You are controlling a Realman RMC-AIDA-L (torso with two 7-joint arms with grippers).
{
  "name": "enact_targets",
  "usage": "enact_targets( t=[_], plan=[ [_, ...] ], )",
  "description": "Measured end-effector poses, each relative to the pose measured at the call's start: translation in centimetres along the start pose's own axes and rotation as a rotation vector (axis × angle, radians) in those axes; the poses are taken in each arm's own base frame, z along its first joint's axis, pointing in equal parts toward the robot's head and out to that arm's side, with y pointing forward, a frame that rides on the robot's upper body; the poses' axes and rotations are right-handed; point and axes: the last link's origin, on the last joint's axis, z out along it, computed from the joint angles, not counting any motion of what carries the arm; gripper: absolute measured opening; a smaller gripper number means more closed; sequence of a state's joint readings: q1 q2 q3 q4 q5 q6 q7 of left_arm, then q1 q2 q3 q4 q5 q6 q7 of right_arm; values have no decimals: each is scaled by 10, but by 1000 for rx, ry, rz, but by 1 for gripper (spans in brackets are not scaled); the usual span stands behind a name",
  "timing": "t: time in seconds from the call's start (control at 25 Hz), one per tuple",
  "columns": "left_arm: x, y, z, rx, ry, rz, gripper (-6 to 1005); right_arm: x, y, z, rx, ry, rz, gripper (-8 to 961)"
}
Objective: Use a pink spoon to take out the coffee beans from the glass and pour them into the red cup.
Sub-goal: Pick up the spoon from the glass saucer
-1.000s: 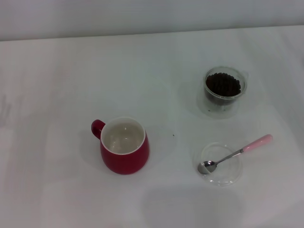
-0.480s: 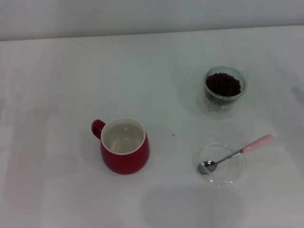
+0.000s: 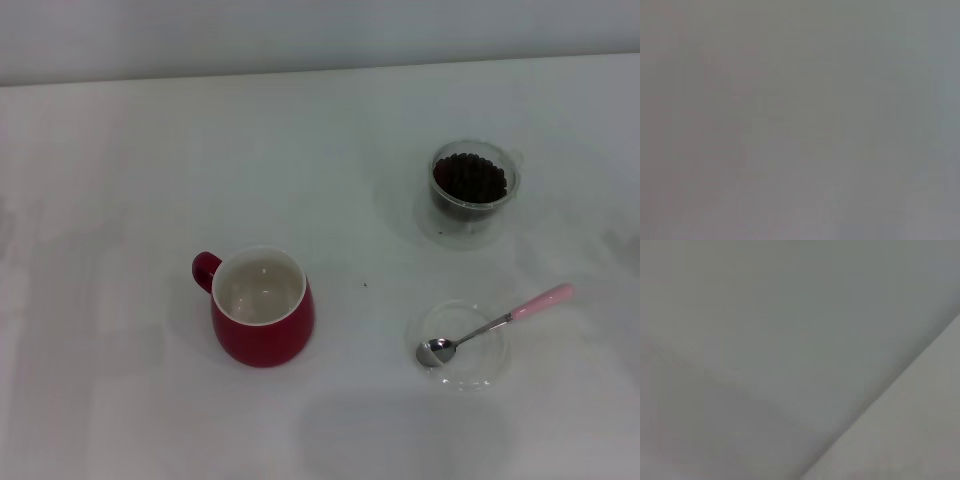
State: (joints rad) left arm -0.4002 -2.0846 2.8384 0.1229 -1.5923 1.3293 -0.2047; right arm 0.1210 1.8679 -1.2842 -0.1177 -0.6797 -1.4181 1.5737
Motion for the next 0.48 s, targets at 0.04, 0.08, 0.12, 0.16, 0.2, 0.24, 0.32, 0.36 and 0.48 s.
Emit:
enact_targets(
  t=[0.04, 0.08, 0.12, 0.16, 0.2, 0.24, 0.32, 0.36, 0.48],
  plan=[
    [0, 1, 0, -1, -1, -4, 881, 3, 0, 1, -1, 20, -3, 853],
    [-1, 2, 0, -1, -1, -8, 881, 5, 1, 1, -3, 36, -5, 853],
    [-1, 3, -1, -3, -2, -14, 881, 7, 1, 2, -5, 52, -6, 853],
    [-1, 5, -1, -4, -3, -20, 881, 9, 1, 3, -7, 68, -7, 853],
    [-2, 6, -1, -5, -4, -24, 881, 11, 2, 4, -10, 82, -8, 853],
    [-2, 6, -1, -5, -6, -26, 881, 12, 3, 7, -15, 99, -12, 853],
    [-3, 6, -2, -4, -13, -26, 880, 15, 4, 10, -19, 144, -28, 853],
    [-4, 5, -2, -2, -20, -26, 880, 16, 3, 12, -18, 171, -35, 853],
    [-6, 5, -1, -1, -30, -26, 880, 20, 4, 14, -19, 212, -44, 852]
  ],
)
